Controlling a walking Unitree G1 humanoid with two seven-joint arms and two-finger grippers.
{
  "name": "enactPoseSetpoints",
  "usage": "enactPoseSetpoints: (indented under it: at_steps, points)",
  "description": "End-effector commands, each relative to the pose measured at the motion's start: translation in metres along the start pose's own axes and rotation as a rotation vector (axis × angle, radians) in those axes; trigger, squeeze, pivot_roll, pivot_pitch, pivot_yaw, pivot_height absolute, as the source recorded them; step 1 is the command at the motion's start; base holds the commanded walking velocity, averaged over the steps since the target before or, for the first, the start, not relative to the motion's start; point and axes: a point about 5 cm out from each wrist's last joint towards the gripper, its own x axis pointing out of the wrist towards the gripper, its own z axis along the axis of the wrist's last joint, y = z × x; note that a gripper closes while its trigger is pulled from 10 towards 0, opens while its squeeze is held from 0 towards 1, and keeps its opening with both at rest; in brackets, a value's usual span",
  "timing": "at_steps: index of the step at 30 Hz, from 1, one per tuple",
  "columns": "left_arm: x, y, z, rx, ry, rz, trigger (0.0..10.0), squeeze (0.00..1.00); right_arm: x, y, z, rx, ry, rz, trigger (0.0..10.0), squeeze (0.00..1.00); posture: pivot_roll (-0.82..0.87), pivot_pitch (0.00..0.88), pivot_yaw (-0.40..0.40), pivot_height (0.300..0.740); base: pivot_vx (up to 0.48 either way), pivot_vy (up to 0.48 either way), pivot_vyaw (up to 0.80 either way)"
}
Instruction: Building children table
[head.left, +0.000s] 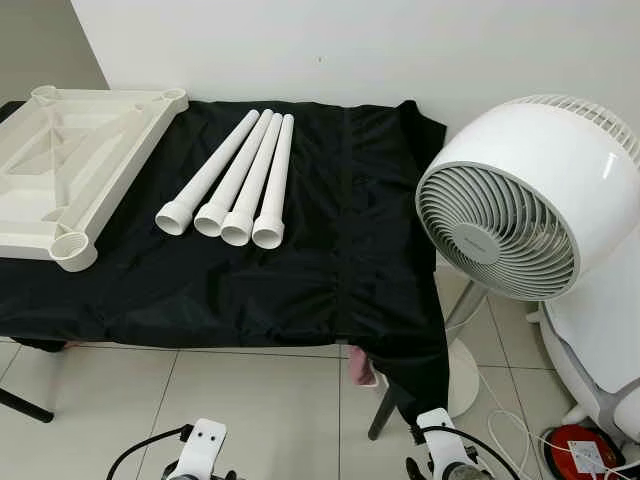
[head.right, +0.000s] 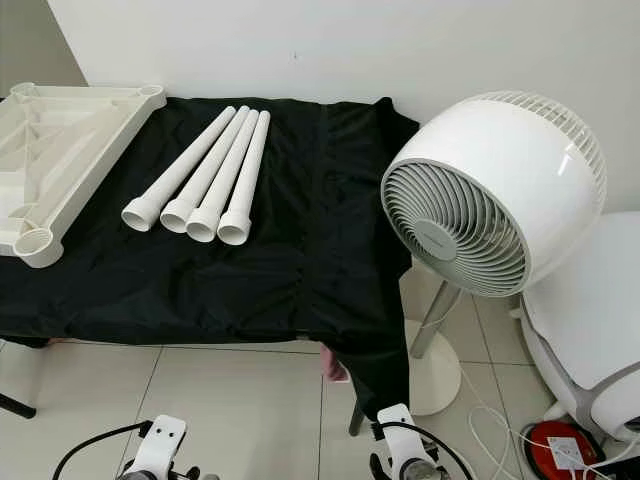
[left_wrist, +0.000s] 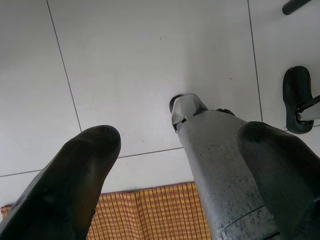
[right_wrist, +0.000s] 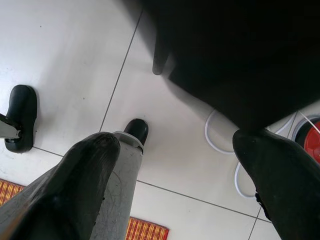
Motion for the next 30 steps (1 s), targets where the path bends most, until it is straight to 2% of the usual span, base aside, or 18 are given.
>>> enactPoseSetpoints:
  at_steps: [1, 3, 6, 8, 15, 30]
  points:
    - [0.001, -0.02, 0.004, 0.193, -0.036, -0.096, 10.0, 0.0, -0.006, 0.009, -0.024, -0.077, 0.07, 0.067, 10.0, 0.0, -0.09, 0.0, 0.054, 0.74, 0.0, 0.0, 0.0]
    - [0.001, -0.019, 0.005, 0.197, -0.04, -0.096, 10.0, 0.0, -0.006, 0.008, -0.023, -0.082, 0.067, 0.066, 10.0, 0.0, -0.09, 0.0, 0.054, 0.74, 0.0, 0.0, 0.0]
    - [0.001, -0.01, 0.01, 0.211, -0.054, -0.082, 10.0, 0.0, -0.002, 0.002, -0.006, -0.114, 0.015, 0.067, 10.0, 0.0, -0.09, 0.0, 0.054, 0.74, 0.0, 0.0, 0.0]
    - [0.001, -0.008, 0.012, 0.212, -0.056, -0.078, 10.0, 0.0, -0.001, 0.001, -0.003, -0.12, 0.004, 0.067, 10.0, 0.0, -0.09, 0.0, 0.054, 0.74, 0.0, 0.0, 0.0]
    - [0.002, -0.004, 0.017, 0.17, -0.075, -0.06, 10.0, 0.0, 0.002, 0.003, 0.01, -0.139, -0.039, 0.08, 10.0, 0.0, -0.08, 0.0, 0.058, 0.74, 0.0, 0.0, 0.0]
    - [0.003, -0.013, 0.019, 0.155, -0.081, -0.081, 10.0, 0.0, 0.003, 0.011, 0.016, -0.097, -0.079, 0.089, 10.0, 0.0, -0.08, 0.0, 0.058, 0.74, 0.0, 0.0, 0.0]
